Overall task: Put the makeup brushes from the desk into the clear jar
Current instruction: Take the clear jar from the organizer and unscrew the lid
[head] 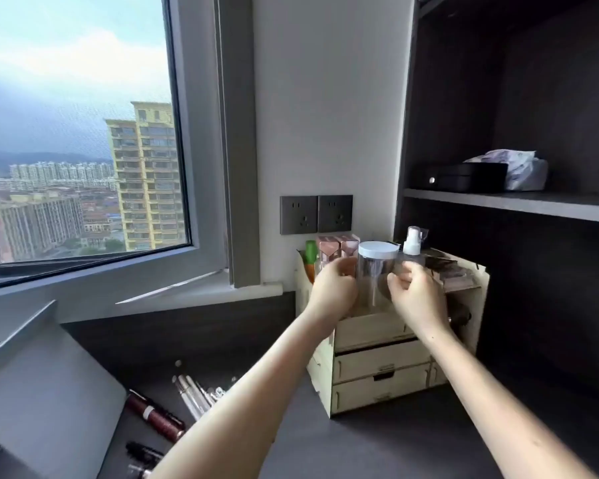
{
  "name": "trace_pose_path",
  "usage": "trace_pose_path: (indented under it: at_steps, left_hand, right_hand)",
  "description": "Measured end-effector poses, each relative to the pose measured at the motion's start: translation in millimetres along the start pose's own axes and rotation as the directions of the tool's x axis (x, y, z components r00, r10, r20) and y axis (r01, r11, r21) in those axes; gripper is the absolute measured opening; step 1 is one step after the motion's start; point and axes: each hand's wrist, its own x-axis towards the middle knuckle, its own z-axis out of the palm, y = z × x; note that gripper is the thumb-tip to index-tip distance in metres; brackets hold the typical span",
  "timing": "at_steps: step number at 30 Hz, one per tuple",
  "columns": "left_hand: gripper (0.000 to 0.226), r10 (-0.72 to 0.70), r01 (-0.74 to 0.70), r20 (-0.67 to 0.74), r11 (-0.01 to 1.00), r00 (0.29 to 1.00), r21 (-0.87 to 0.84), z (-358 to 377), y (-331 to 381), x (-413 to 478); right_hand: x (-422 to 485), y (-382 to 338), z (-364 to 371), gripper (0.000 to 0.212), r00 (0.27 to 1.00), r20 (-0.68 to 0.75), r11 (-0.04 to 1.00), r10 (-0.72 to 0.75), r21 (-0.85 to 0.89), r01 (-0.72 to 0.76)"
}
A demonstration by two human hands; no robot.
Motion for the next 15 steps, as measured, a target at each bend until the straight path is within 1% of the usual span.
trace_pose_path:
  at_steps: [3,6,8,10,12,15]
  left_hand:
    - [0.037,-0.029,0.031,0.026,0.997,0.999,-0.069,15,-1,8]
    - [0.045,-0.068,0.07,0.024,0.995,0.997,-0.067,25,-5,14]
    - [0.05,-0.058,0.058,0.005,0.997,0.998,-0.042,27,-6,16]
    - [0.054,-0.048,0.048,0.0,0.998,0.999,-0.047,27,-7,17]
    - [0.061,-0.018,0.018,-0.002,0.995,1.0,-0.101,26,-5,16]
    - [0.068,0.101,-0.104,-0.034,0.988,0.994,-0.11,18,3,10]
  right_hand:
    - [11,7,9,0.035,0.999,0.02,0.999,0.051,0.001,-0.051]
    - [15,12,15,0.034,0.99,0.094,0.994,0.105,0.033,-0.109]
    - [18,14,16,0.036,0.988,0.117,0.992,0.097,0.071,-0.106]
    - [18,15,15,0.037,0.991,0.11,0.987,0.077,0.131,-0.092]
    - [17,12,11,0.04,0.997,0.06,0.98,0.04,0.192,-0.051]
    - [9,-3,-5,0.04,0.999,0.003,0.936,-0.036,0.35,0.033]
